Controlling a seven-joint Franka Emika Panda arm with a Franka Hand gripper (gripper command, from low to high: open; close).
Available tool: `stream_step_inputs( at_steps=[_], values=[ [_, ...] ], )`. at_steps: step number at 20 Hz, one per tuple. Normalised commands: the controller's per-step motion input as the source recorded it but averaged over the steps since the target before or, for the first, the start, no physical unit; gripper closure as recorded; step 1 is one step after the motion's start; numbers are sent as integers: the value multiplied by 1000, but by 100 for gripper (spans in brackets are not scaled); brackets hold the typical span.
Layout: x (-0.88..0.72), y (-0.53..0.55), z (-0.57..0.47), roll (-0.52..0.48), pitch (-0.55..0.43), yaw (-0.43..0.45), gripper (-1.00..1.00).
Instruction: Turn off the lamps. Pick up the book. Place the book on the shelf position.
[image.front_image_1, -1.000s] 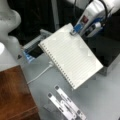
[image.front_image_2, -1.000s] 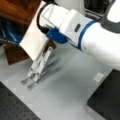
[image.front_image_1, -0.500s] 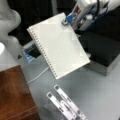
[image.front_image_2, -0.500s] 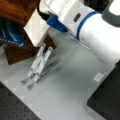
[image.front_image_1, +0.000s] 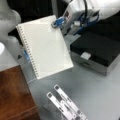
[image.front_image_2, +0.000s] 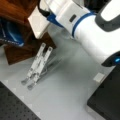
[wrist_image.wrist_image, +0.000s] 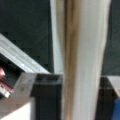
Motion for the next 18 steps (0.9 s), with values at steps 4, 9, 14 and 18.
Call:
stream_step_inputs(
  at_steps=[4,9,14,18],
  values=[
    [-554,-378,164,22,-33,349,100],
    [-483,-377,181,11,-13,432,100],
    [-344,-462,84,-33,0,399,100],
    [-235,-480,25,-102,47,259,100]
  ],
)
